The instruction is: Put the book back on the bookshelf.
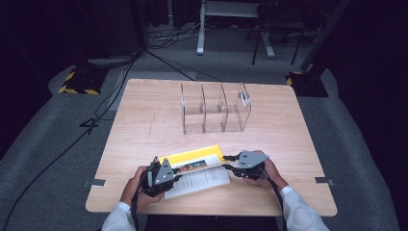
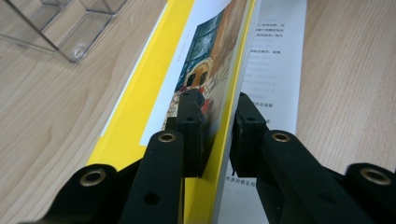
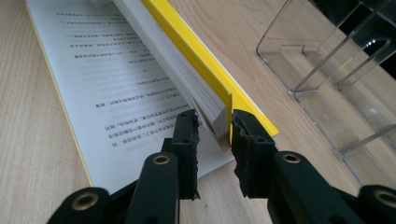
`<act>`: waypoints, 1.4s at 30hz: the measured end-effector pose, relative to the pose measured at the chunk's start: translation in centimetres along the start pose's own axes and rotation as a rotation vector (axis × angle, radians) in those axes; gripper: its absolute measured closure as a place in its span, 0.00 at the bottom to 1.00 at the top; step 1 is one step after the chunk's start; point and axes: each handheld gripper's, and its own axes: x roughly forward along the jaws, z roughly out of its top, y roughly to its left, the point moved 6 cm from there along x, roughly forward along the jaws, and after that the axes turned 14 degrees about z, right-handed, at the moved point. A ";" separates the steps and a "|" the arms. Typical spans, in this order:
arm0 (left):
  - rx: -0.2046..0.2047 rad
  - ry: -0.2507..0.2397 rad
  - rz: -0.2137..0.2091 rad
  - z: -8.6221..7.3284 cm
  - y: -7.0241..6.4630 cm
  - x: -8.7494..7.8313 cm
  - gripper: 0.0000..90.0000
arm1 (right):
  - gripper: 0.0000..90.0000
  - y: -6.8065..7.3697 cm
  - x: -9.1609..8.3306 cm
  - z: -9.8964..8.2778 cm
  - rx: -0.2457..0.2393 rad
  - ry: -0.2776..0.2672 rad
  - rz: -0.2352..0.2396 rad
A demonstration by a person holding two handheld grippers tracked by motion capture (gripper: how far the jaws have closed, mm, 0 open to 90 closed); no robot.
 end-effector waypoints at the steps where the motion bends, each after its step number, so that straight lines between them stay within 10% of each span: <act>1: -0.008 0.002 0.003 0.0 0.3 0.0 0.83 | 0.83 0.1 0.0 0.1 -0.011 0.004 -0.005; 14: -0.009 0.066 0.073 -0.8 2.4 0.6 0.64 | 0.92 2.4 0.4 1.9 -0.106 0.010 0.030; 26: 0.067 0.094 0.125 3.6 -2.2 1.6 0.40 | 0.91 2.5 0.5 2.0 -0.078 0.010 0.011; 32: 0.110 0.145 0.161 4.5 -3.6 3.4 0.48 | 0.91 2.6 0.5 2.0 -0.075 0.016 0.003; 34: 0.130 0.157 0.194 4.6 -3.7 3.6 0.67 | 0.90 2.6 0.6 2.0 -0.069 0.018 0.008; 42: 0.145 0.103 0.188 4.6 -3.4 3.3 0.86 | 0.73 2.2 0.2 2.4 -0.020 -0.034 -0.015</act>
